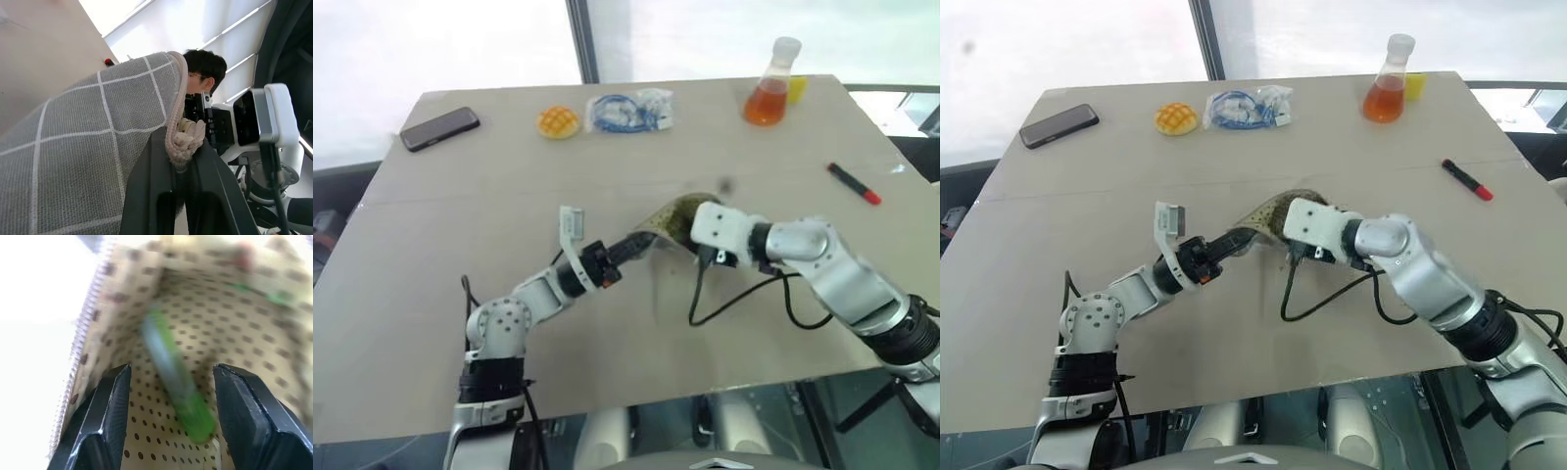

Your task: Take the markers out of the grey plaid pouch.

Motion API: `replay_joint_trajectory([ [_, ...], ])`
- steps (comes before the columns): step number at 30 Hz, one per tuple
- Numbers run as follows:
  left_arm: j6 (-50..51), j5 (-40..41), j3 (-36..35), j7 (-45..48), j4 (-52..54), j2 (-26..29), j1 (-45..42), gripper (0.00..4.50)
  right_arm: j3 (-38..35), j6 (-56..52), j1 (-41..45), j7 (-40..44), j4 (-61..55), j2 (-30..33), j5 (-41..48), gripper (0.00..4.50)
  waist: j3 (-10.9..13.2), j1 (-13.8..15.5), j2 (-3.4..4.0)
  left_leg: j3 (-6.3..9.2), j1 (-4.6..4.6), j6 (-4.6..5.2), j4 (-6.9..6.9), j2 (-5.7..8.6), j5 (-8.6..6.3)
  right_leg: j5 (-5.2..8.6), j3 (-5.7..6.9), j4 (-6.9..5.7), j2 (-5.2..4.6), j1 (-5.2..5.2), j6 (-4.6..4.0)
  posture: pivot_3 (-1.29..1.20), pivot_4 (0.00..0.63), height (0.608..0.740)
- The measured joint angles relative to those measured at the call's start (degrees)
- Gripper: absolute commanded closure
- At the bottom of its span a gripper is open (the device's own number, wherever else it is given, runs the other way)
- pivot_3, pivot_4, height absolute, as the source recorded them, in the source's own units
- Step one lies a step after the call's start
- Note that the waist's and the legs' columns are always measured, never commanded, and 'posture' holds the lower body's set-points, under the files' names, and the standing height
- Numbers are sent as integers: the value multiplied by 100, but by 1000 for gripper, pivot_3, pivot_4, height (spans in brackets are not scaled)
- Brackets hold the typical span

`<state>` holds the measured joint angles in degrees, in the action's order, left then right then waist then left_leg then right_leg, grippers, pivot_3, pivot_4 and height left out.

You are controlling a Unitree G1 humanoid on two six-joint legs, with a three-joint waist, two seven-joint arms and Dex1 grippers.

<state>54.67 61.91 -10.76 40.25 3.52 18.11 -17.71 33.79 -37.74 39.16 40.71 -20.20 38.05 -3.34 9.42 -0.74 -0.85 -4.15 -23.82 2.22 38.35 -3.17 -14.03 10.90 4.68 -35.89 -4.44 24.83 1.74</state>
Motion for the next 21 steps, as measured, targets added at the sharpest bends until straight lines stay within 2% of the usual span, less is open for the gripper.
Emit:
replay_joint_trajectory([
  [4,0,-10,1,0,-41,-24,32,4500,425,954,244,-332,1216,-664,-765,1757,-1,-11,-2,-3,5,-4,1,-1,3,2,1,-3,3,-2,-5,0,150,740],
  [7,-15,-124,8,-63,-61,-102,160,4500,613,2040,393,-936,2572,-1317,-1351,1757,-2,-16,-3,-10,4,-9,0,-1,5,-1,0,-3,4,-2,-3,0,150,740],
  [10,-93,-214,-65,-106,-79,-92,245,4500,627,2879,548,-1401,3499,-1701,-1653,1757,-7,-24,-10,-13,5,-30,-2,-2,18,-13,-1,-2,5,-3,-23,0,150,740],
  [13,-116,-231,-194,-180,-78,-52,316,4500,541,3568,628,-1917,4286,-2072,-1804,2638,-9,-27,-14,-11,7,-25,-1,-4,15,-13,-1,-4,4,-4,-23,0,150,740],
  [17,-107,-224,-222,-178,-57,-45,360,4500,306,4138,532,-2168,4646,-2234,-1829,4466,-9,-7,-14,-9,3,-27,-1,-3,16,-14,0,-4,2,-4,-23,0,150,740],
  [21,-88,-220,-116,-53,-49,-61,317,4500,-131,4073,127,-1839,3988,-1946,-1661,4466,-9,19,-14,-6,-3,-33,-1,1,19,-15,2,0,-3,-5,-24,0,150,740],
])
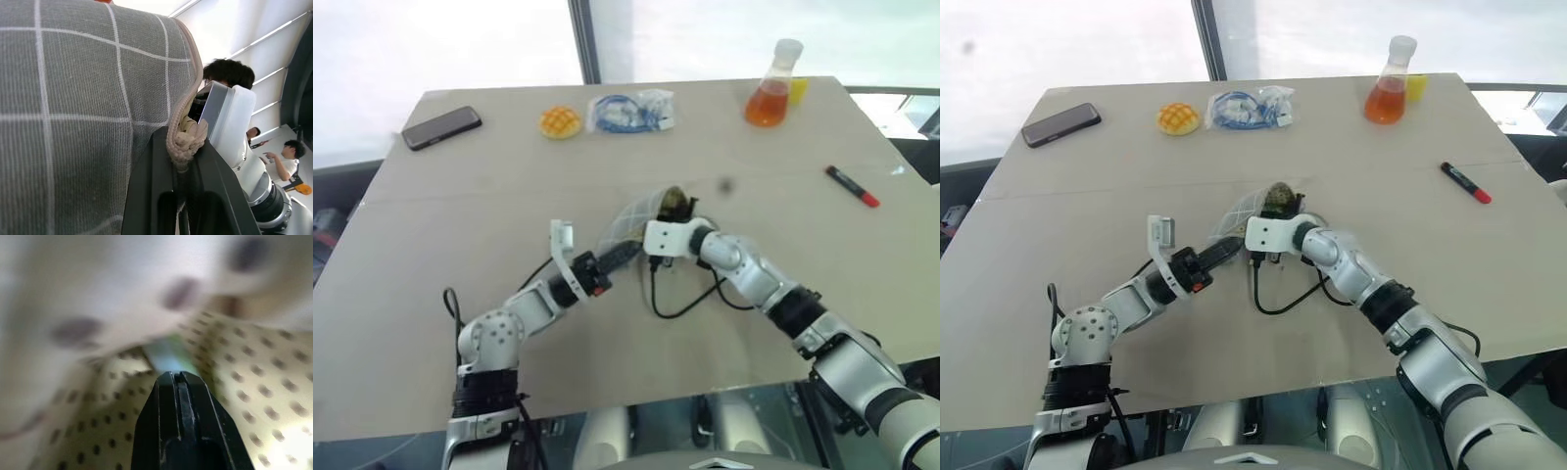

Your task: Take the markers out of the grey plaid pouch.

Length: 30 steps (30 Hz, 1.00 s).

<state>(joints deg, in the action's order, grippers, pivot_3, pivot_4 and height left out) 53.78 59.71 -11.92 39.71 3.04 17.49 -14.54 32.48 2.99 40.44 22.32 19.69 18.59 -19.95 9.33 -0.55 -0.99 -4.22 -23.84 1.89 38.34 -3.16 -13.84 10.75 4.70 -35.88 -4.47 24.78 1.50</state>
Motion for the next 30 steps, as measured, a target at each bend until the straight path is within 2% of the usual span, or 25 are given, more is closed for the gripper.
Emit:
replay_joint_trajectory([
  [6,50,65,-142,126,-368,105,-344,4500,-955,-1312,-894,1212,-2243,825,824,4466,2,-21,3,9,5,21,-2,-4,-13,3,-2,-2,6,3,5,0,150,740],
  [11,394,375,-314,127,-613,110,-496,4500,-1452,-2476,-969,1826,-3513,1205,1235,4466,2,-19,2,10,9,22,-1,-8,-13,14,2,-6,11,1,19,0,150,740],
  [12,526,480,-336,127,-625,111,-527,4500,-1455,-2676,-969,1931,-3682,1271,1253,3947,2,-14,2,10,9,22,-1,-7,-13,15,2,-6,10,1,18,0,150,740],
  [13,604,537,-337,127,-630,110,-547,4500,-1455,-2774,-969,1979,-3744,1285,1266,3692,2,-13,2,11,8,22,-1,-7,-13,15,1,-6,9,2,18,0,150,740],
  [15,905,755,-333,127,-640,91,-604,4500,-1453,-3092,-964,2071,-3912,1290,1282,2656,2,-10,2,10,5,23,0,-4,-13,14,0,-4,6,2,19,0,150,740],
  [17,1122,923,-326,127,-642,67,-635,4500,-1456,-3371,-928,2148,-4068,1351,1328,1821,2,-7,2,11,3,23,0,-2,-13,13,-1,-3,4,3,19,0,150,740],
  [21,1459,1048,-151,230,-646,24,-726,4500,-1764,-4531,-816,2783,-4973,2131,1806,1821,4,60,-1,12,-1,23,0,6,-14,4,3,3,-2,1,5,0,150,740],
  [24,1504,1051,-144,279,-715,2,-749,4500,-1917,-4960,-624,3121,-5296,2668,1988,1821,4,60,-1,12,3,24,-1,3,-14,21,2,3,0,2,8,0,150,740],
  [27,1684,1174,-146,284,-875,-124,-759,4500,-1601,-5016,-431,3506,-5319,3041,2053,1821,4,34,-2,15,6,24,-1,-1,-14,27,4,0,4,2,0,0,150,740],
  [30,1840,1314,-149,221,-951,-294,-761,4500,-1191,-5029,-264,3792,-5319,3044,2158,1821,5,10,-2,21,6,24,0,-1,-14,26,-1,-1,3,2,1,0,150,740],
])
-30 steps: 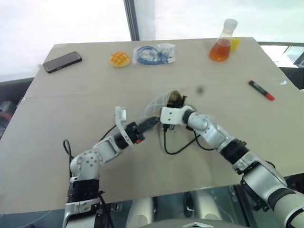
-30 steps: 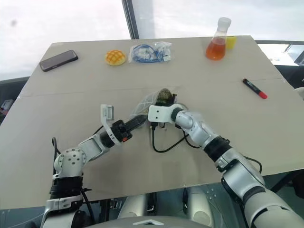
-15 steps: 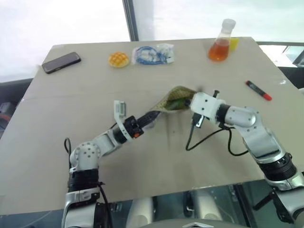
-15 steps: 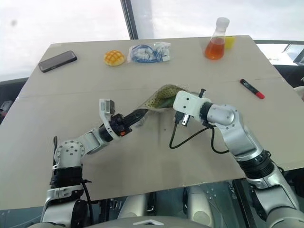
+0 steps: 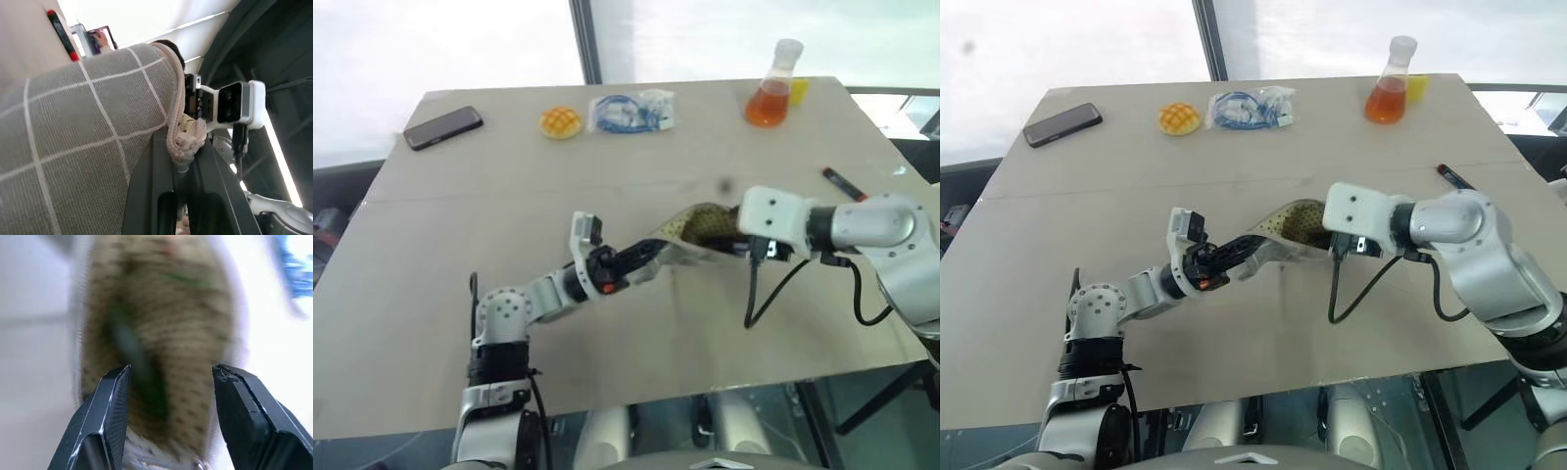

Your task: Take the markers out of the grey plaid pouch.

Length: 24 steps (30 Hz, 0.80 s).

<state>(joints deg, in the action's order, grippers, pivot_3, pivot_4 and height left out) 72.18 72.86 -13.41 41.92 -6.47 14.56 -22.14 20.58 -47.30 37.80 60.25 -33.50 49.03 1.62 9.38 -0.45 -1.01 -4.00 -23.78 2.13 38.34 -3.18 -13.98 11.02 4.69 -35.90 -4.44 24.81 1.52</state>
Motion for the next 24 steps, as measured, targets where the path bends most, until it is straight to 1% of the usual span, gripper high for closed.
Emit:
replay_joint_trajectory([
  [4,72,109,-20,-95,-126,-82,14,4500,154,-131,339,284,-57,16,188,1821,1,-1,-1,0,-2,0,0,2,0,-9,-2,1,-2,0,14,0,150,740],
  [8,70,161,-144,-115,-138,-77,153,4500,491,46,518,279,141,-57,29,1821,-2,-18,-5,-2,1,0,-1,1,0,-7,-2,1,-1,0,12,0,150,740],
  [11,66,159,-181,-170,-122,-82,289,4500,1021,358,476,146,582,-408,-237,1821,-1,-21,-4,-4,0,-1,0,1,0,-7,-1,-1,-1,1,10,0,150,740],
  [15,31,158,-177,-247,-11,-155,350,4500,1397,887,471,-152,1190,-850,-678,1821,-1,-20,-4,-6,0,-1,4,2,1,-8,-2,-1,-2,-1,10,0,150,740],
  [19,1,157,-171,-296,138,-165,436,4500,1599,1439,471,-516,1712,-1134,-1248,1821,-2,-19,-5,-9,0,-2,3,2,1,-11,-1,-1,-1,-1,14,0,150,740],
  [23,1,156,-152,-303,193,-148,488,4500,1729,1732,472,-813,2107,-1422,-1722,1821,-4,-29,-7,-13,2,-4,2,1,2,-15,-1,-1,0,-2,11,0,150,740],
  [24,-3,149,-153,-330,196,-140,523,4500,1809,1874,494,-1050,2519,-1746,-1922,1821,-12,-53,-12,-15,6,-5,1,0,3,-19,-3,-2,2,-2,5,0,150,740],
])
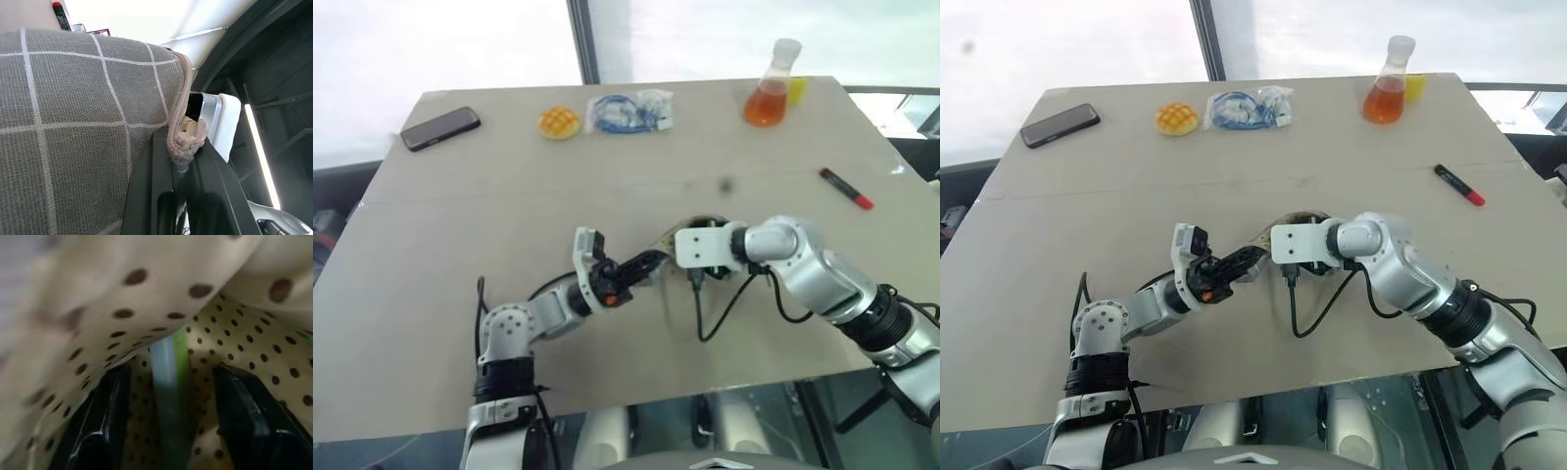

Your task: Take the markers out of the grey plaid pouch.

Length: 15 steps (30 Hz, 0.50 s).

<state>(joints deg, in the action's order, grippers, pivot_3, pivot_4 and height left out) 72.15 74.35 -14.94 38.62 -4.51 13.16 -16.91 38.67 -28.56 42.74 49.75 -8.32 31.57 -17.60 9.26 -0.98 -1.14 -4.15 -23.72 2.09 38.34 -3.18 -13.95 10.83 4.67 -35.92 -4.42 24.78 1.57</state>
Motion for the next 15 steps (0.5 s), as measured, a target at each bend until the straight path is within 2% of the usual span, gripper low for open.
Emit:
replay_joint_trajectory([
  [1,-74,-66,-75,-68,-40,21,43,4500,86,179,8,-227,451,-283,-164,1821,-3,-27,-4,0,3,0,1,-6,0,-2,-3,-3,7,0,-4,0,150,740],
  [2,-98,-98,-111,-94,-62,127,99,4500,104,419,23,-434,811,-517,-265,2344,-4,-53,-2,0,4,-5,0,-7,3,-1,-1,-4,11,-1,-4,0,150,740],
  [3,-121,-113,-154,-103,-62,139,125,4500,103,538,45,-528,992,-616,-294,2498,-14,-63,0,1,13,-5,0,-9,3,1,-1,-5,11,-10,-4,0,150,740],
  [4,-167,-165,-170,-148,-62,145,165,4500,83,807,36,-636,1300,-760,-317,3166,-26,-65,-11,3,26,-8,0,-10,5,15,5,-6,11,-26,-13,0,150,740],
  [5,-172,-184,-173,-161,-62,149,183,4500,72,889,18,-663,1376,-788,-319,3438,-28,-67,-16,5,29,-9,0,-11,6,15,4,-6,11,-29,-16,0,150,740],
  [6,-172,-187,-175,-183,-62,149,198,4500,-2,932,-49,-706,1369,-837,-366,3965,-29,-71,-17,11,35,-9,2,-12,6,12,0,-6,9,-33,-21,0,150,740],
  [7,-172,-186,-198,-189,-59,147,183,4500,-57,924,-67,-715,1328,-860,-430,4086,-30,-72,-18,12,41,-9,2,-12,7,9,-6,-7,8,-35,-24,0,150,740],
  [12,-98,-60,-119,-142,92,102,173,4500,-412,497,-463,-460,356,-577,-408,4086,-29,9,-17,16,8,-10,1,-9,7,5,-7,-5,5,-5,-28,0,150,740],
  [15,-85,105,-88,-98,129,75,102,4500,-888,-218,-830,-110,-579,-523,32,4086,-27,44,-16,13,-7,-15,-2,-7,9,-16,-1,0,7,4,-24,0,150,740],
])
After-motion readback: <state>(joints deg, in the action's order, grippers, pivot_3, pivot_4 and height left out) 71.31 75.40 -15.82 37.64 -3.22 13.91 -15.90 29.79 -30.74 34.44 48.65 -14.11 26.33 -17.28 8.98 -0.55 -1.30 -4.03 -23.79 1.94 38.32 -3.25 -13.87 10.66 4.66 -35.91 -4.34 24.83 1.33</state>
